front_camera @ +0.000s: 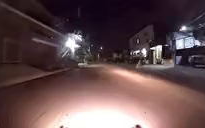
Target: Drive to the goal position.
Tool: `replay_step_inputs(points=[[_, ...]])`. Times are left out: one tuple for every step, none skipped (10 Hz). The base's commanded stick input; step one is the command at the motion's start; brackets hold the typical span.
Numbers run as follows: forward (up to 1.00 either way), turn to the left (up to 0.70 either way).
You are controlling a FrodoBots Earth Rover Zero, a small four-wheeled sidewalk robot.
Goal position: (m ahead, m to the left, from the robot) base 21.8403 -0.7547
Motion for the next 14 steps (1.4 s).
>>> replay_step_inputs(points=[[0.85, 0.00], [0.85, 0.00], [0.85, 0.00], [0.85, 0.00], [0.85, 0.00], [0.85, 0.00], [0.85, 0.00], [0.85, 0.00], [0.85, 0.00], [0.85, 0.00], [0.85, 0.00], [0.85, 0.00], [0.85, 0.00], [0.85, 0.00]])
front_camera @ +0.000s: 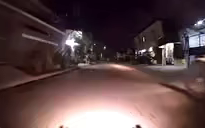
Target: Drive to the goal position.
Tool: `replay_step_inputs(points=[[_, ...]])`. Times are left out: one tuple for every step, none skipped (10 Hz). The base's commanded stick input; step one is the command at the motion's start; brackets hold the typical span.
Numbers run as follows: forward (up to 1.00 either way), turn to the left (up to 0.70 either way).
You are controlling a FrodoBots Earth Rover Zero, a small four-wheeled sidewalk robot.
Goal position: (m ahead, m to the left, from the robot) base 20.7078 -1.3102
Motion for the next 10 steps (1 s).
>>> replay_step_inputs(points=[[0.85, 0.00], [0.85, 0.00], [0.85, 0.00], [0.85, 0.00], [0.85, 0.00], [0.85, 0.00], [0.85, 0.00], [0.85, 0.00], [0.85, 0.00], [0.85, 0.00]])
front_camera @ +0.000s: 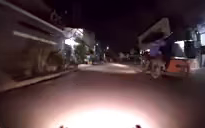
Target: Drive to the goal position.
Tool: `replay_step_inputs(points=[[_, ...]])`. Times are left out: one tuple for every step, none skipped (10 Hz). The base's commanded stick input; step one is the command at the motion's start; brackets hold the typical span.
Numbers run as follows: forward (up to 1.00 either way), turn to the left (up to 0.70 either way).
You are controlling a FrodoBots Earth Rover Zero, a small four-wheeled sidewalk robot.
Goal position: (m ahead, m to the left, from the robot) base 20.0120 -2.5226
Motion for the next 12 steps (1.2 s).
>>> replay_step_inputs(points=[[0.85, 0.00], [0.85, 0.00], [0.85, 0.00], [0.85, 0.00], [0.85, 0.00], [0.85, 0.00], [0.85, 0.00], [0.85, 0.00], [0.85, 0.00], [0.85, 0.00], [0.85, 0.00], [0.85, 0.00]])
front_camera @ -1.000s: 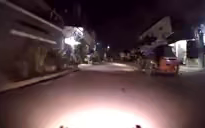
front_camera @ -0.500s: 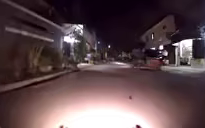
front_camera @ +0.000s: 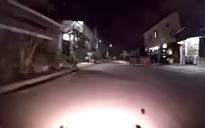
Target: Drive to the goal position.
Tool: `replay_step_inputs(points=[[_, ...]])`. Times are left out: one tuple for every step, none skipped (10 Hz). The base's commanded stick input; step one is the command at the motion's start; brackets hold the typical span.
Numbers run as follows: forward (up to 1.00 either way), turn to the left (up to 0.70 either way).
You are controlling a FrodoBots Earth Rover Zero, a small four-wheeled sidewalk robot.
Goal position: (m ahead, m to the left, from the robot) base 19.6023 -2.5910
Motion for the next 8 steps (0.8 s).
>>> replay_step_inputs(points=[[0.85, 0.00], [0.85, 0.00], [0.85, -0.10], [0.85, -0.33], [0.85, -0.24], [0.85, -0.13], [0.85, 0.00], [0.85, 0.00]])
